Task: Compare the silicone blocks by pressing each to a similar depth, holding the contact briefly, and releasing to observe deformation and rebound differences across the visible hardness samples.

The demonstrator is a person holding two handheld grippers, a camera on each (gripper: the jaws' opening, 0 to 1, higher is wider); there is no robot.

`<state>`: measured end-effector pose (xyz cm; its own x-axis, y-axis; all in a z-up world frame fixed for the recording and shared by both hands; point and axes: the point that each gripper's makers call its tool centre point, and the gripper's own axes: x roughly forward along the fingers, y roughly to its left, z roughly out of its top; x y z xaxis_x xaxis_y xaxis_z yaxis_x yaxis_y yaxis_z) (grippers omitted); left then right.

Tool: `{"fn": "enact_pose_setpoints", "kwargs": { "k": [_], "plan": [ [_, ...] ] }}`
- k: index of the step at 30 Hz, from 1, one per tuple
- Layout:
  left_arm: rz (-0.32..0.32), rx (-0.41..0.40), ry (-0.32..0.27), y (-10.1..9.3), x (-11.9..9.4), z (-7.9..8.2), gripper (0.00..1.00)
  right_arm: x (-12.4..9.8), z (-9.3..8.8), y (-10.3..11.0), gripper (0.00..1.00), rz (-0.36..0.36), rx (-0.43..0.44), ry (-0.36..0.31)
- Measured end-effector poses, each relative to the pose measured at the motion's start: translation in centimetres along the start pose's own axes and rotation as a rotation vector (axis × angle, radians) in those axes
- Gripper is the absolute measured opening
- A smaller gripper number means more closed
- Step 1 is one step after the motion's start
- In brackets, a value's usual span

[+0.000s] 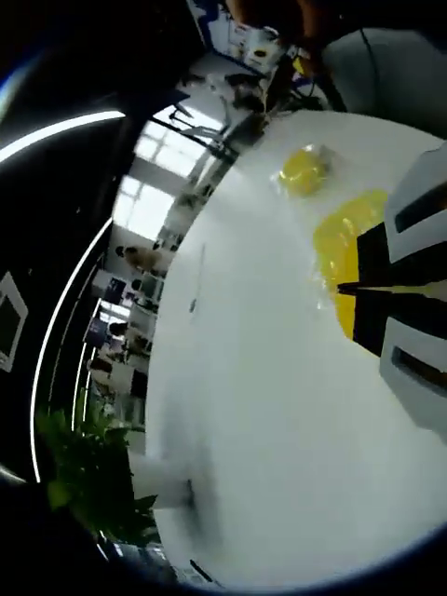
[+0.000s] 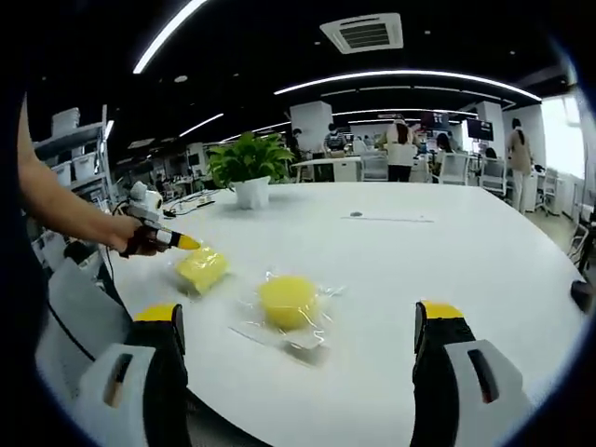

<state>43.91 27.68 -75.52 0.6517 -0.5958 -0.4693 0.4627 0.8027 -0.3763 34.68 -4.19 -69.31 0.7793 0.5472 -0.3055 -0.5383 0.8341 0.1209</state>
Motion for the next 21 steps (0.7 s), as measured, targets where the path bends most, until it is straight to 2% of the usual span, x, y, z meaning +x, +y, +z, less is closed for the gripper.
{"fn": "enact_pose_setpoints", "kwargs": {
  "k": [2, 4, 6, 13, 16, 21],
  "plan": [
    [0.037, 0.032, 0.021, 1.1, 0.1, -0.5, 0.0, 0.3, -0.2, 0.2, 0.96, 0.006, 0.001, 0.003],
    [0.031, 0.033, 0.021, 1.5, 0.2, -0.7, 0.0, 0.6, -0.4, 0.4, 0.96, 0.01, -0.001, 0.007],
    [0.048, 0.067, 0.034, 2.0, 0.2, -0.9, 0.0, 0.7, -0.4, 0.4, 0.96, 0.01, 0.001, 0.011],
    [0.046, 0.151, 0.052, 2.7, 0.4, -1.1, 0.0, 1.2, -0.3, 0.1, 0.96, -0.011, 0.033, 0.015],
    [0.049, 0.181, 0.067, 2.8, 0.5, -1.2, 0.0, 1.6, -1.2, 0.0, 0.96, -0.025, -0.008, 0.048],
    [0.065, 0.196, 0.063, 3.1, 0.5, -1.3, 0.0, 1.5, -1.5, -0.2, 0.96, -0.032, -0.028, 0.062]
  ]
}}
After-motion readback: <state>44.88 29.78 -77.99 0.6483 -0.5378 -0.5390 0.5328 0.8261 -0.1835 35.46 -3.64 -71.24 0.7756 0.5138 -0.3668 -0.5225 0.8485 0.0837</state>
